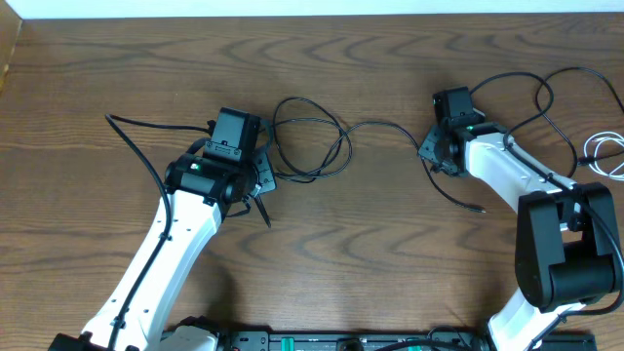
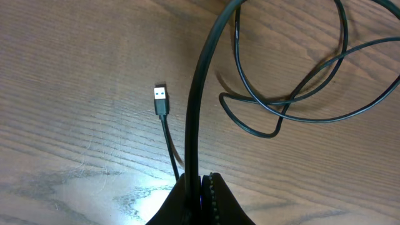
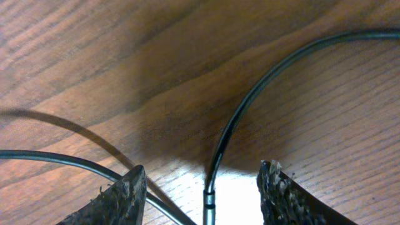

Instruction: Untangle cables

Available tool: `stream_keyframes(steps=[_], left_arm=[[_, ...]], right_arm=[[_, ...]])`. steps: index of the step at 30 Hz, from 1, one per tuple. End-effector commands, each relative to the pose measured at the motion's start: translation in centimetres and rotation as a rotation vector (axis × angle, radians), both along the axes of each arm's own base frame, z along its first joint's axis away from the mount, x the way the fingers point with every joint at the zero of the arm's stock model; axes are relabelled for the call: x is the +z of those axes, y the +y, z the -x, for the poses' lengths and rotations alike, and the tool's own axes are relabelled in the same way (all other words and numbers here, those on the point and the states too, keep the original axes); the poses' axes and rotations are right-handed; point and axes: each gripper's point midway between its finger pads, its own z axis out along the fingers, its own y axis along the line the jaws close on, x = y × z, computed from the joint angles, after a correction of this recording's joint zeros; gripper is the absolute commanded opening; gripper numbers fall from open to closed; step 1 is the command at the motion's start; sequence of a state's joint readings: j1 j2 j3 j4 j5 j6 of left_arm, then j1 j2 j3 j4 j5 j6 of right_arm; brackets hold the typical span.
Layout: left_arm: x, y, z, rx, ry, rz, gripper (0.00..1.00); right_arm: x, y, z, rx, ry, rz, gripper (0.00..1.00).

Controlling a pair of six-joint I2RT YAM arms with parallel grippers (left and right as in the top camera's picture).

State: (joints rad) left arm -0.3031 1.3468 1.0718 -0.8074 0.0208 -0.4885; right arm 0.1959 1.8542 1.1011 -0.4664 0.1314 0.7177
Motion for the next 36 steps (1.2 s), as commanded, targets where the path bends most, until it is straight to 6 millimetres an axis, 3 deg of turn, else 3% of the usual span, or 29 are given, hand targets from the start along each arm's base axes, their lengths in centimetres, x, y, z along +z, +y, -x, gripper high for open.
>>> stream_keyframes(steps=[1,8,13,15,17,21,23,25,27,28,29,30,32,33,36], left_arm=[[-0.5,0.1,0.3,-0.020,0.015,-0.018,0.08],[-0.5,0.1,0.3,-0.020,0.015,-0.018,0.08],[-0.5,0.1,0.3,-0.020,0.015,-0.018,0.08],[-0.5,0.1,0.3,-0.020,0.015,-0.018,0.08],[-0.5,0.1,0.3,-0.020,0.015,-0.018,0.08],[-0.5,0.1,0.3,-0.020,0.015,-0.018,0.08],[-0.5,0.1,0.3,-0.020,0.015,-0.018,0.08],[-0.5,0.1,0.3,-0.020,0.015,-0.018,0.08],[-0.5,0.1,0.3,-0.020,0.015,-0.018,0.08],[-0.5,0.1,0.3,-0.020,0.015,-0.018,0.08],[-0.5,0.1,0.3,-0.020,0.015,-0.018,0.08],[-0.5,0.1,0.3,-0.020,0.015,-0.018,0.08],[-0.5,0.1,0.3,-0.020,0.015,-0.018,0.08],[-0.5,0.1,0.3,-0.020,0.015,-0.018,0.08],[-0.5,0.1,0.3,-0.020,0.016,-0.018,0.08]], right_arm=[[-0.5,0.1,0.7,-0.011,0.011,0.013,0.53],[-1.2,0.4,1.5,-0.031,0.029,0.000,0.47],[-2.5,0.5,3.2,-0.019,0.072,0.011,0.39],[-2.5,0.6,3.2,-0.019,0.071,0.010,0.31],[-2.5,0.6,3.2,-0.019,0.070,0.010,0.14],[-2.5,0.5,3.2,-0.007,0.072,0.014,0.01],[-1.8,0.5,2.8,0.040,0.057,0.033,0.01],[0.2,-0.4,1.9,0.064,0.018,0.064,0.01],[4.5,-3.0,0.5,0.065,-0.059,0.125,0.01],[8.6,-5.9,-0.2,0.058,-0.123,0.180,0.01],[11.4,-8.2,-0.4,0.030,-0.166,0.210,0.01],[15.1,-11.9,-0.3,-0.021,-0.231,0.246,0.01],[17.7,-15.1,0.2,-0.084,-0.280,0.273,0.01],[19.4,-18.0,1.0,-0.159,-0.312,0.292,0.01],[20.3,-23.9,3.4,-0.317,-0.317,0.321,0.01]])
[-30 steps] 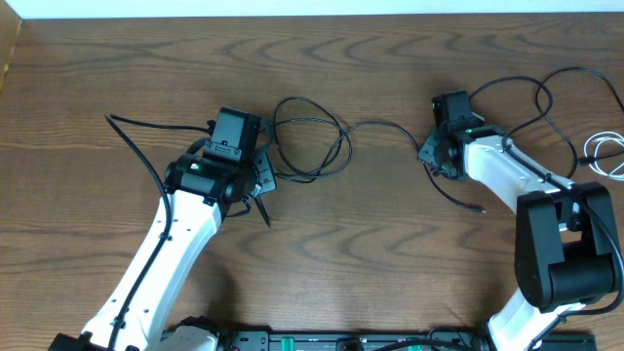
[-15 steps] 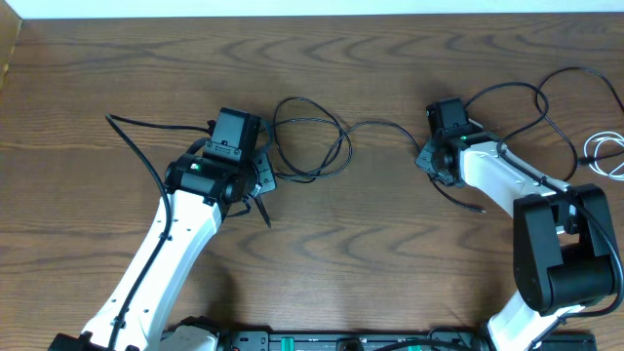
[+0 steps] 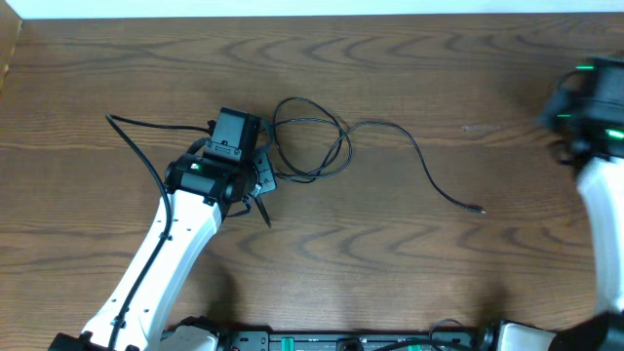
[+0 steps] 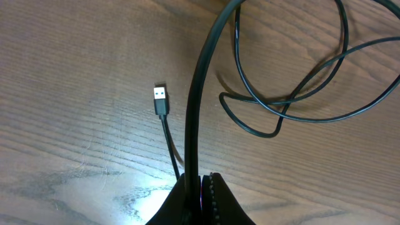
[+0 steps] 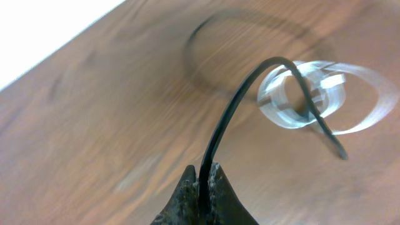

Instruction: Untangle cables

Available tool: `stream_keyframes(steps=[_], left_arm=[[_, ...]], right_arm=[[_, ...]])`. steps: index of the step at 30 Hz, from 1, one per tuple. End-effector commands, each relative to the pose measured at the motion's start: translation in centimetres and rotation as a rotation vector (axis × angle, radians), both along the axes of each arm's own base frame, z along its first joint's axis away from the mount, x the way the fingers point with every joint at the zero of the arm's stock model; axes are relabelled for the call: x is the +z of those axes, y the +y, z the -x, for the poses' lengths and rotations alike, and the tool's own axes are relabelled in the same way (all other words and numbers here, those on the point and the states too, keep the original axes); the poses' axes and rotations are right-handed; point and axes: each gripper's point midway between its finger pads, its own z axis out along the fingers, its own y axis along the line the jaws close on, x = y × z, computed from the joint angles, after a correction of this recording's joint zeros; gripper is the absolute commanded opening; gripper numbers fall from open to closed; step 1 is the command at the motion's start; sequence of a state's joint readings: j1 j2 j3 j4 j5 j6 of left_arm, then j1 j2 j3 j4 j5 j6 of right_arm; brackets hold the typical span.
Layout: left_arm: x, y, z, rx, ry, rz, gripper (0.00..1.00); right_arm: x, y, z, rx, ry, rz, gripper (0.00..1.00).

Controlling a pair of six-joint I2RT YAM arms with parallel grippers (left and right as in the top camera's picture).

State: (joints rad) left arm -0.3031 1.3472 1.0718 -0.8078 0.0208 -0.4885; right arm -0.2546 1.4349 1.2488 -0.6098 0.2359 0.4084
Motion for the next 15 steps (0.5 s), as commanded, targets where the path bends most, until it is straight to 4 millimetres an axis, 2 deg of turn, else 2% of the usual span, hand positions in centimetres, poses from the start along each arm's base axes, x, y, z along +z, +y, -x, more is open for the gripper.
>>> stream_keyframes(steps=[1,4,6,8,11,13,15], left_arm=[[-0.5,0.1,0.3,-0.020,0.015,-0.018,0.08],[-0.6,0.1,0.4,-0.020,0.020,-0.019,0.08],[-0.6,0.2,0.5,-0.020,0.023,-0.020,0.08],[-0.7,0.2,0.6,-0.020,0.029,-0.022,0.08],[-0.7,0.2,0.6,-0.020,0.030,-0.023,0.08],[-0.7,0.2,0.6,-0.020,0.030,-0.023,0.08],[-0.7,0.2,0.6,-0.020,0.030,-0.022,0.08]], right_arm=[[-0.2,-5.1,2.6,-0.114,0.038,0.036,0.01],[-1.6,-9.0,4.6,-0.235,0.065,0.010,0.04],[-2.6,-10.6,5.1,-0.283,0.075,-0.005,0.05],[-4.7,-12.2,5.2,-0.318,0.108,-0.023,0.06],[-7.9,-12.8,4.0,-0.308,0.146,-0.059,0.09],[-9.2,-12.6,3.4,-0.289,0.153,-0.088,0.11],[-9.9,-11.5,2.3,-0.233,0.130,-0.150,0.25]])
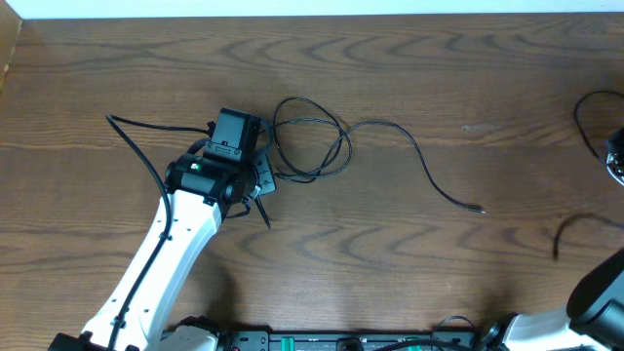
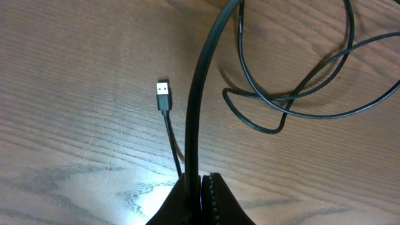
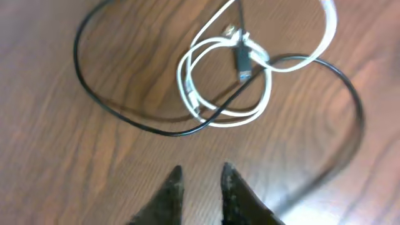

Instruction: Untangle cables

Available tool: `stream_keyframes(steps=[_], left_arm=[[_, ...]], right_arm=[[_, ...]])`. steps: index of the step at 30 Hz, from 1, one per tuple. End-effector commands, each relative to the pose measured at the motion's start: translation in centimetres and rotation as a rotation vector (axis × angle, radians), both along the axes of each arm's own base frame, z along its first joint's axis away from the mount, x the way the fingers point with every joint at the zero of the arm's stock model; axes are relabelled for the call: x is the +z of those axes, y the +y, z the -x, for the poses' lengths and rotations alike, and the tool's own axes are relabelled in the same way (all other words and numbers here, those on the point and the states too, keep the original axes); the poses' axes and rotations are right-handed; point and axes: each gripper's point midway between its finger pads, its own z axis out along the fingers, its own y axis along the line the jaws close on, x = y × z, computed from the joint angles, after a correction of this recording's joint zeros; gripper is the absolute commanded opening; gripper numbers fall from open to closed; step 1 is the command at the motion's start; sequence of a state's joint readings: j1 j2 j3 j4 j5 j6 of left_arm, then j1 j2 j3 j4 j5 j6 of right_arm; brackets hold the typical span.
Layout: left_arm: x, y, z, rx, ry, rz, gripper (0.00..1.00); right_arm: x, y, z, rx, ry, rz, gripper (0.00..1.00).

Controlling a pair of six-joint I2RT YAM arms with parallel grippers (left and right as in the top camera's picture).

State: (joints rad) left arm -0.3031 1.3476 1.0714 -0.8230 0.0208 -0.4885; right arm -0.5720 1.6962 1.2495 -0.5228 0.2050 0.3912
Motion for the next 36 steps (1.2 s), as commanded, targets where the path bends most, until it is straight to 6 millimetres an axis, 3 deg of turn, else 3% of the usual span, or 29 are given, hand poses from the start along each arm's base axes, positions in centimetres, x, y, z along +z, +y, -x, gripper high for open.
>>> stream_keyframes(steps=[1,5,6,8,12,16,17,20,22,25,28,30,34,36], left_arm=[[-0.5,0.1,0.3,-0.020,0.015,-0.017,0.08],[-0.5,0.1,0.3,-0.020,0.015,-0.018,0.08],[-0.5,0.1,0.3,-0.020,0.015,-0.017,0.08],[-0.5,0.1,0.3,-0.019,0.015,-0.018,0.08],[-0.5,0.1,0.3,-0.020,0.016,-0.018,0.08],[-0.6,0.0,0.6,-0.034,0.027,-0.014,0.08],[-0.6,-0.8,0.7,-0.106,0.028,0.005,0.08],[-0.5,-1.0,0.7,-0.161,0.017,-0.008,0.08],[-0.4,-0.7,0.6,-0.171,0.010,-0.036,0.08],[0.2,0.7,0.2,-0.139,-0.024,-0.102,0.08],[2.3,0.9,-0.3,-0.126,-0.094,-0.102,0.08],[4.4,0.2,0.0,-0.140,-0.159,-0.047,0.08],[5.7,0.2,0.5,-0.145,-0.196,-0.025,0.08],[6.0,0.2,0.6,-0.145,-0.207,-0.023,0.08]], right_arm=[[-0.6,1.5,-1.5,0.069,-0.061,-0.092,0.31],[-0.4,6.8,-4.0,0.319,-0.159,-0.280,0.41],[-0.5,10.1,-4.3,0.438,-0.161,-0.373,0.43],[-1.1,14.8,-4.0,0.602,-0.109,-0.454,0.45],[-1.9,21.0,-3.2,0.825,0.006,-0.473,0.56],[-2.1,29.1,-3.0,1.152,0.084,-0.423,0.61],[-2.0,32.6,-3.0,1.278,0.092,-0.392,0.66],[-1.4,39.0,-3.1,1.454,0.057,-0.345,0.80],[-0.9,42.8,-3.1,1.548,0.024,-0.305,0.81],[-0.9,45.4,-3.8,1.519,0.005,-0.240,0.86],[-1.0,48.9,-3.8,1.552,-0.039,-0.234,0.86],[-2.6,51.8,-3.9,1.611,-0.051,-0.230,0.86],[-5.2,53.6,-4.5,1.636,-0.055,-0.233,0.85],[-6.9,54.2,-5.0,1.633,-0.050,-0.241,0.74]])
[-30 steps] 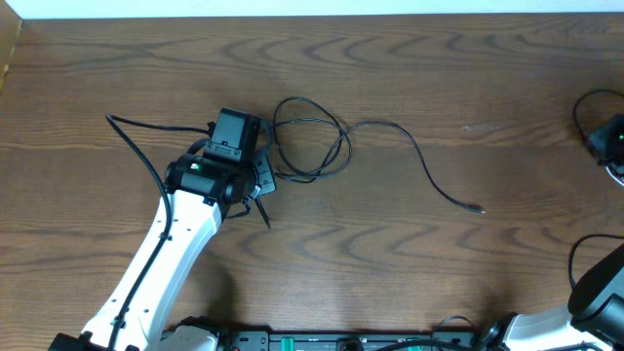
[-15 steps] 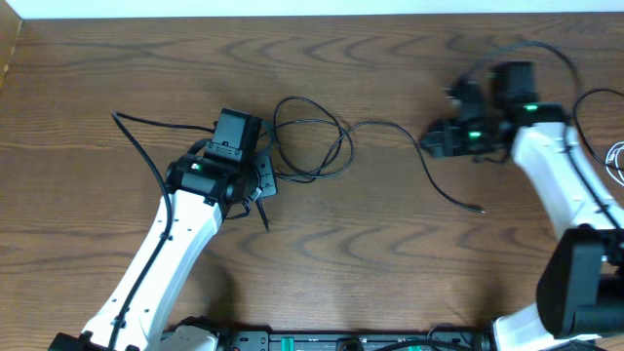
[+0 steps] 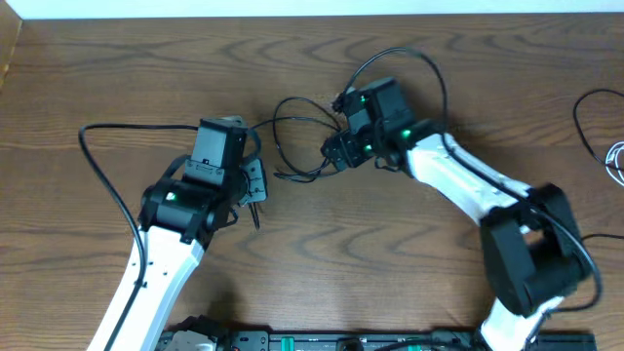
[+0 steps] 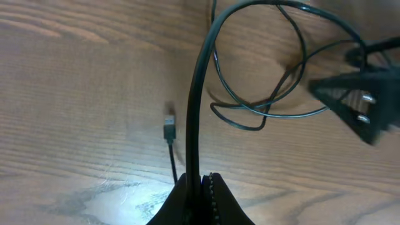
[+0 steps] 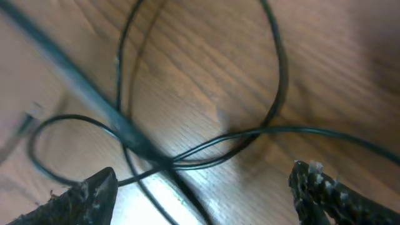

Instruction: Untangle cables

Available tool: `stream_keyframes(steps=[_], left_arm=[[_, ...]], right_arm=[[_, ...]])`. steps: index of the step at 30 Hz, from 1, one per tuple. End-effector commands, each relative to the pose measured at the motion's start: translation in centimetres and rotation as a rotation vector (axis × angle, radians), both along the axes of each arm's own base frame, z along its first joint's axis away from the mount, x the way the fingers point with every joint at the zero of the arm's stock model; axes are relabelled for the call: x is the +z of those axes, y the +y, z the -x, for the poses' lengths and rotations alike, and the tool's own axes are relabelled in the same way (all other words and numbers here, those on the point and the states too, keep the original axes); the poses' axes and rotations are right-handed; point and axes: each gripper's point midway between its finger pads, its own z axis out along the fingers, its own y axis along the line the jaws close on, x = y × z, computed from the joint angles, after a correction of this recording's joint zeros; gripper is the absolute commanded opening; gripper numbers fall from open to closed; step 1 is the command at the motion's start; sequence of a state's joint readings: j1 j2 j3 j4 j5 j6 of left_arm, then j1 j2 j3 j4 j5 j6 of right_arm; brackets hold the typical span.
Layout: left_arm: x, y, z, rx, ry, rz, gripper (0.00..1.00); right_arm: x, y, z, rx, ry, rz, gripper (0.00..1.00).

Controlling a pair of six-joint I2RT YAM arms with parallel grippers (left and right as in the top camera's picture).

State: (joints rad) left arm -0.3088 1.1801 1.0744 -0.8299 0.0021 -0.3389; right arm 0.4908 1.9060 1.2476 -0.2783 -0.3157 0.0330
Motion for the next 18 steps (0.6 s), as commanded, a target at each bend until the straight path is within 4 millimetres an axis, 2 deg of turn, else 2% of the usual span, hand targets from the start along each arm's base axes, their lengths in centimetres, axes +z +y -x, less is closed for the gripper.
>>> stream_keyframes(steps=[1,2,3,4,5,6,7,8,10,12,13,14,15,16,18], left_arm=[[1.2,-0.2,-0.1,-0.015,-0.030,0.010,0.08],[1.1,-0.2,-0.2,-0.015,-0.026,0.009,0.08],[0.9,-0.2,-0.2,-0.015,-0.022,0.008,0.08],[0.8,-0.2,-0.3,-0.015,-0.019,0.007,0.08],[0.6,-0.2,-0.3,-0.015,-0.010,0.004,0.14],[0.3,-0.3,-0.4,-0.015,-0.001,0.001,0.16],[-0.1,-0.3,-0.5,-0.015,0.012,-0.002,0.23],[-0.5,-0.3,-0.6,-0.015,0.025,-0.006,0.37],[-1.1,-0.4,-0.7,-0.015,0.046,-0.013,0.52],[-1.6,-0.4,-0.8,-0.016,0.061,-0.017,0.55],[-1.9,-0.4,-0.9,-0.015,0.069,-0.020,0.56],[-2.1,-0.4,-0.9,-0.015,0.076,-0.023,0.56],[-2.3,-0.5,-1.0,-0.015,0.084,-0.024,0.56],[-2.4,-0.5,-1.0,-0.015,0.088,-0.026,0.56],[-2.7,-0.5,-1.1,-0.007,0.097,-0.024,0.56]], right_arm=[[-1.9,0.3,-0.2,-0.017,0.025,0.010,0.48],[-2.2,-0.2,-0.3,-0.054,0.043,0.018,0.15],[-2.1,-1.0,-0.6,-0.089,0.047,0.033,0.01],[-1.8,-2.0,-0.9,-0.127,0.048,0.047,0.01],[-1.3,-2.9,-1.1,-0.150,0.047,0.056,0.01],[-0.4,-4.4,-1.4,-0.186,0.044,0.069,0.01],[0.6,-6.8,-1.7,-0.245,0.043,0.096,0.01],[1.7,-9.4,-2.0,-0.311,0.039,0.124,0.01],[3.8,-15.8,-2.3,-0.490,0.039,0.179,0.01],[5.7,-21.2,-2.1,-0.620,0.032,0.205,0.01],[7.1,-24.9,-1.8,-0.709,0.025,0.204,0.01],[8.1,-27.2,-1.4,-0.770,0.020,0.186,0.01],[9.0,-28.9,-1.0,-0.819,0.021,0.158,0.01],[9.5,-29.4,-0.7,-0.828,0.025,0.131,0.01],[10.2,-28.2,-0.2,-0.771,0.063,0.003,0.01]])
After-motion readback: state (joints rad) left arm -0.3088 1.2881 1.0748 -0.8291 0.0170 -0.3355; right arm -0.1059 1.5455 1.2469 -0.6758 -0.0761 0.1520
